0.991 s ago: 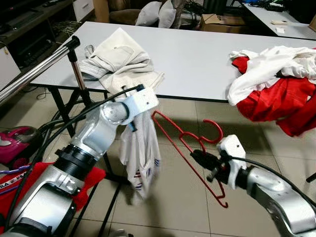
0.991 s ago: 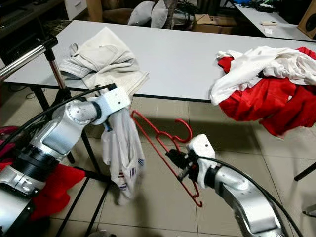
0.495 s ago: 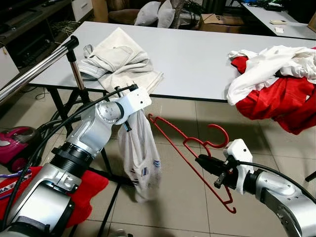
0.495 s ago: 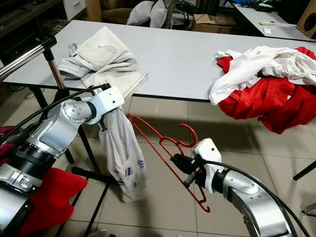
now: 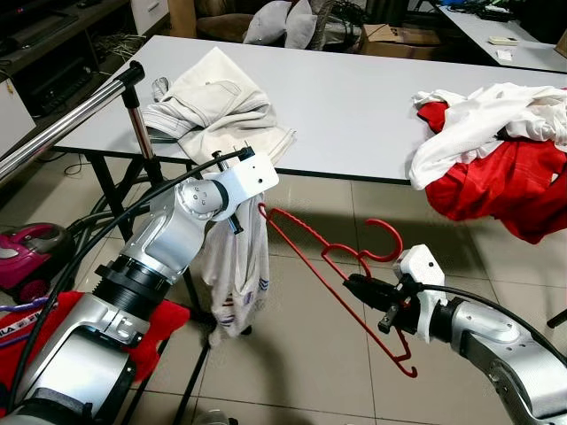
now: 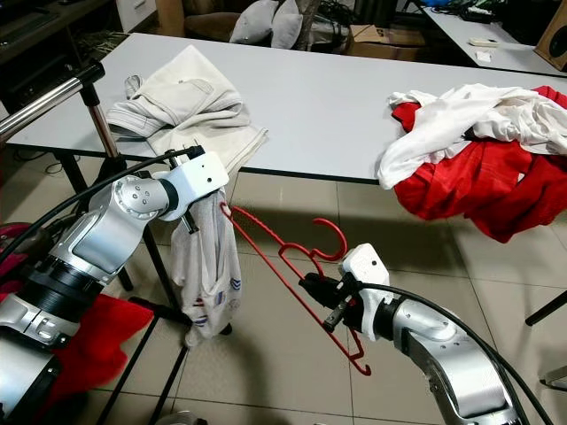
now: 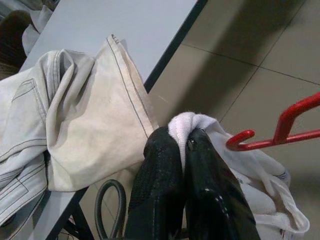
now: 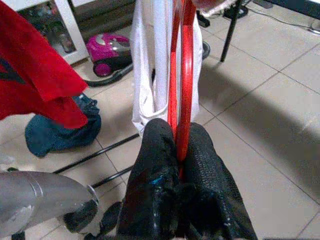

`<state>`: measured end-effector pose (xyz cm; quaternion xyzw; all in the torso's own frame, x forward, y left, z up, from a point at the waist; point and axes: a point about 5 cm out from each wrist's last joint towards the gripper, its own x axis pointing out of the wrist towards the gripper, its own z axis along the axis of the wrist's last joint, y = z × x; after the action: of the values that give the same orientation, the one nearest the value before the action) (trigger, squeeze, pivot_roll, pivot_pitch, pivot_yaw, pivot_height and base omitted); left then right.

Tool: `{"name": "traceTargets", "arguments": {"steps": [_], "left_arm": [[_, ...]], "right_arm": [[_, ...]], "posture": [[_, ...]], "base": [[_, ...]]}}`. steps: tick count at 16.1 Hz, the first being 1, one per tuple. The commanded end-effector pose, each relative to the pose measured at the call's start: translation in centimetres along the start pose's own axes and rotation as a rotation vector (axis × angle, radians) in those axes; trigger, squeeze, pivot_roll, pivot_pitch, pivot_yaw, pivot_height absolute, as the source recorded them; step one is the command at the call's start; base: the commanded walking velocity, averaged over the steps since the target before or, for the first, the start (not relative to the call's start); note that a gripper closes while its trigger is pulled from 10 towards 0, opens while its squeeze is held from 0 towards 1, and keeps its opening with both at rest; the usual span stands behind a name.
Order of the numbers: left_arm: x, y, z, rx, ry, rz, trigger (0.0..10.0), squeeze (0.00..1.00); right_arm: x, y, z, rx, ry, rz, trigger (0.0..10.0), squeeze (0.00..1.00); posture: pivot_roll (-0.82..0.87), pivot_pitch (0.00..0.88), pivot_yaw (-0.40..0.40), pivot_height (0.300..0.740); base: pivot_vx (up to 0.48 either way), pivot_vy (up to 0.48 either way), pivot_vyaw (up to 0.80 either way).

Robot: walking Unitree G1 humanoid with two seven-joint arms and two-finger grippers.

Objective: Hang hanger

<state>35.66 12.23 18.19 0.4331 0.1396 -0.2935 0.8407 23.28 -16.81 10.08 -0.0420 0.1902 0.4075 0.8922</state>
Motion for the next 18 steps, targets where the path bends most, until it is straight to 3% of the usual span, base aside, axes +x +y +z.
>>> {"name": "traceTargets", "arguments": {"steps": [1,5,9,10,12,14,16,18], "left_arm": [[-0.4,0.2,1.2,0.016,-0.046,0.0,0.0,0.0],[-0.5,0.0,1.1,0.028,-0.047,-0.017,0.0,0.0],[-0.7,-2.1,2.8,0.068,-0.161,-0.181,0.0,0.0],[-0.8,-2.7,3.4,0.047,-0.202,-0.221,0.0,0.0],[-1.1,-2.6,3.8,0.053,-0.232,-0.238,0.0,0.0],[-1.8,-2.0,4.3,0.002,-0.259,-0.227,0.0,0.0],[-2.9,-1.0,4.8,-0.061,-0.291,-0.21,0.0,0.0],[-3.7,-1.0,5.2,-0.097,-0.318,-0.237,0.0,0.0]], "right_arm": [[0.1,-0.3,0.5,-0.022,-0.014,-0.017,10.0,0.0],[0.2,-0.6,0.6,-0.024,-0.017,-0.047,10.0,0.0],[0.6,-0.6,0.7,-0.028,-0.016,-0.043,10.0,0.0],[0.8,-0.6,0.6,-0.03,-0.005,-0.046,10.0,0.0],[0.9,-0.9,0.1,-0.016,0.035,-0.076,10.0,0.0],[1.2,-1.5,-1.1,0.033,0.107,-0.162,10.0,0.0],[1.7,-2.1,-2.9,0.149,0.181,-0.29,10.0,0.0],[2.1,-2.6,-3.5,0.22,0.161,-0.386,10.0,0.0]], "posture": [[0.01,0.0,-0.04,0.74],[0.0,0.0,-0.034,0.74],[0.0,0.0,-0.035,0.74],[0.0,0.0,-0.037,0.74],[0.0,0.0,-0.04,0.74],[0.0,0.0,-0.043,0.74],[0.01,0.0,-0.044,0.74],[0.01,0.0,-0.044,0.74]], "base": [[0.0,0.0,0.0],[0.0,0.0,0.0],[0.0,0.0,0.0],[0.0,0.0,0.0],[0.0,0.0,0.0],[0.0,0.0,0.0],[0.0,0.0,0.0],[0.0,0.0,0.0]]}}
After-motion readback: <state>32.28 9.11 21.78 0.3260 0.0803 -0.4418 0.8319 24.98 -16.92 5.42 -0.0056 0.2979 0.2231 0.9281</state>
